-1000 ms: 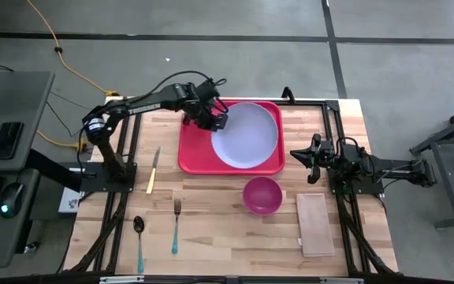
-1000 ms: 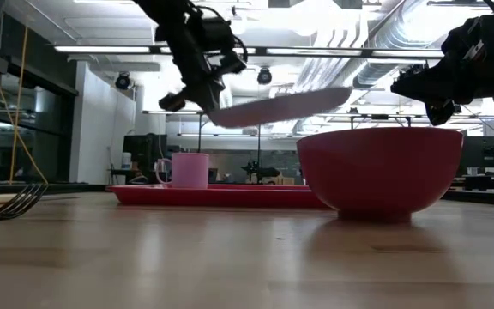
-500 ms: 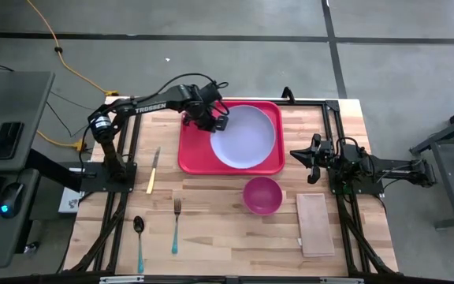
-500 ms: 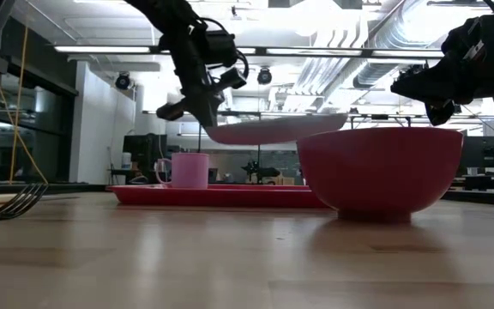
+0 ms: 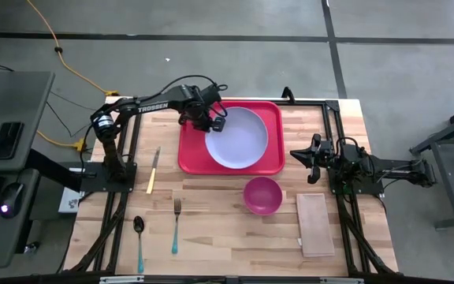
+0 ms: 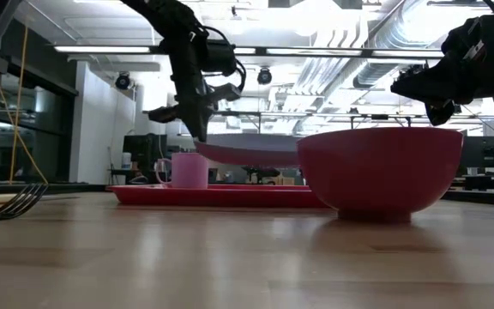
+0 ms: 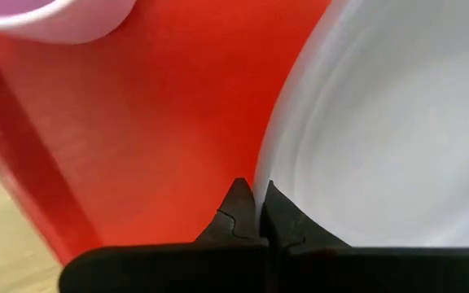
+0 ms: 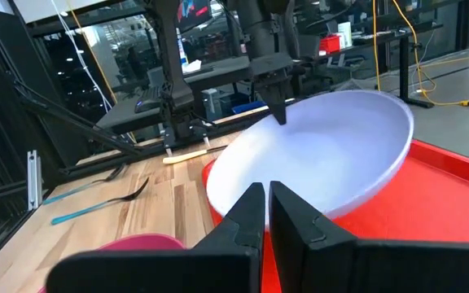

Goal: Set up tray
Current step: Put the blue plate at the bottom of the pink mug on the orange serving tray, then put the red bowl on the blue plate on the orange serving tray

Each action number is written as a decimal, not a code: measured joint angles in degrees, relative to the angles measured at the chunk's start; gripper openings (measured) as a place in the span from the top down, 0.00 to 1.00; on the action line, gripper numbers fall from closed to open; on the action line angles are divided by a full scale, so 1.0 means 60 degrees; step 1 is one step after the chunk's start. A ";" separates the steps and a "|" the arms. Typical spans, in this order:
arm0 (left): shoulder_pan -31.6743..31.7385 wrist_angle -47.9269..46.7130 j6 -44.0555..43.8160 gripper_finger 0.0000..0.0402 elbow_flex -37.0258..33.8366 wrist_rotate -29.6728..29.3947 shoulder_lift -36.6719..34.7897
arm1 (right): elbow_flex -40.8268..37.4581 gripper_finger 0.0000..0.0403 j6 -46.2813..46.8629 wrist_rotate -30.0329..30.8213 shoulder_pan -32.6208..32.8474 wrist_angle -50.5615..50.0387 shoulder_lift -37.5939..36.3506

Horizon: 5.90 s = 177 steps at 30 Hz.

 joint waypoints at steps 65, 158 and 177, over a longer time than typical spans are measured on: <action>0.0243 -0.0236 -0.0359 0.97 0.0008 -0.0791 0.1360 | 0.0000 1.00 -0.0004 0.0005 0.0000 -0.0004 0.0117; -0.0935 -0.3373 0.0819 0.59 0.3580 -0.0266 0.1343 | 0.0002 1.00 0.0117 0.0002 -0.0002 -0.0002 0.0113; -0.4324 -0.3327 0.0495 0.59 0.5938 0.0064 0.1329 | 0.0003 1.00 0.0084 0.0002 0.0000 -0.0001 0.0113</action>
